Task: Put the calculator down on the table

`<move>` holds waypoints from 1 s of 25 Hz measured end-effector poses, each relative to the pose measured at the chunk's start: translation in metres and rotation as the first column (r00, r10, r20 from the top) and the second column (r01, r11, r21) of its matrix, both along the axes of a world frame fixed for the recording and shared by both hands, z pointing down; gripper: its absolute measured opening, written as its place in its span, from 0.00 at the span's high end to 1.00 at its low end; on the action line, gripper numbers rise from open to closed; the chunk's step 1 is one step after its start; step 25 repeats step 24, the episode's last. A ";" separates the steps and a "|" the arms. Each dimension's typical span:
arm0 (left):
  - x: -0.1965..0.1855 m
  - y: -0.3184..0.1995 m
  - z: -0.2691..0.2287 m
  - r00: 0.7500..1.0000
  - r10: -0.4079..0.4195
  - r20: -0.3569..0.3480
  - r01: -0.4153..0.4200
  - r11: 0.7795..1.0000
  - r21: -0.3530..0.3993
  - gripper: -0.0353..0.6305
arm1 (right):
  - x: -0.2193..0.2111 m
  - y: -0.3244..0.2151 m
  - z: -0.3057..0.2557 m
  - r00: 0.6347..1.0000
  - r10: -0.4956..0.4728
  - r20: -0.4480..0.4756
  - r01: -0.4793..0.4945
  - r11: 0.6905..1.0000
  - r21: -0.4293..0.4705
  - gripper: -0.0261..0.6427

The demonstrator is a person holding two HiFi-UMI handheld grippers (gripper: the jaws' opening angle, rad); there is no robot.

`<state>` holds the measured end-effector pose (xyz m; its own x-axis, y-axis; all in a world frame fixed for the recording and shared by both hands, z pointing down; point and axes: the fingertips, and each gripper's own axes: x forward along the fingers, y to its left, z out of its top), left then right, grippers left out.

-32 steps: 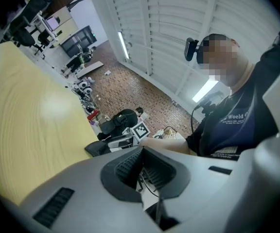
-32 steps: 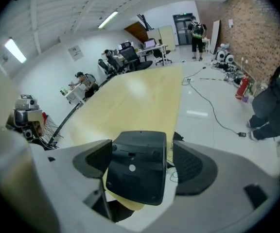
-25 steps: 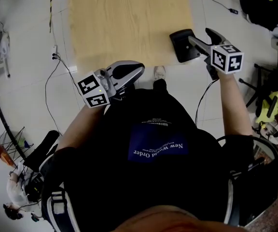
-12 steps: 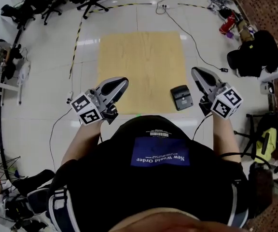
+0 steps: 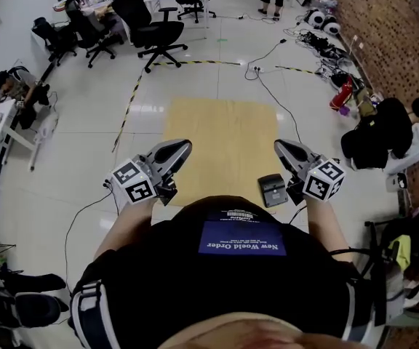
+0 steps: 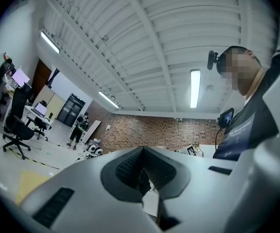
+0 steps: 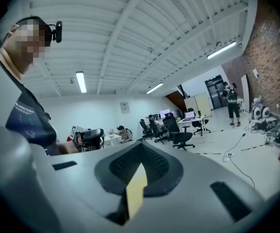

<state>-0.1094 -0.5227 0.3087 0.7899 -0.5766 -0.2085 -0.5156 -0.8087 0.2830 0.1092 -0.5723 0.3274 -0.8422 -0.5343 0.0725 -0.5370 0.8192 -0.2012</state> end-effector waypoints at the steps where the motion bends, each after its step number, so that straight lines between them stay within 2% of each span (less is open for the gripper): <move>1: -0.001 0.000 -0.001 1.000 -0.001 -0.006 0.001 1.000 0.001 0.94 | -0.005 0.001 0.002 1.000 -0.009 -0.006 0.009 1.000 -0.003 0.98; 9: -0.012 0.009 0.011 1.000 0.004 -0.016 -0.004 1.000 -0.017 0.94 | -0.028 0.005 0.016 0.999 -0.042 -0.030 0.041 0.999 -0.012 0.98; 15: 0.001 0.026 0.006 1.000 -0.009 -0.013 0.009 1.000 -0.023 0.94 | -0.021 0.023 0.010 0.996 -0.076 -0.045 0.076 0.997 -0.001 0.98; 25: 0.009 -0.006 0.004 1.000 -0.003 -0.011 0.003 1.000 -0.031 0.94 | -0.017 -0.008 0.007 0.994 -0.095 -0.062 0.095 0.995 0.001 0.98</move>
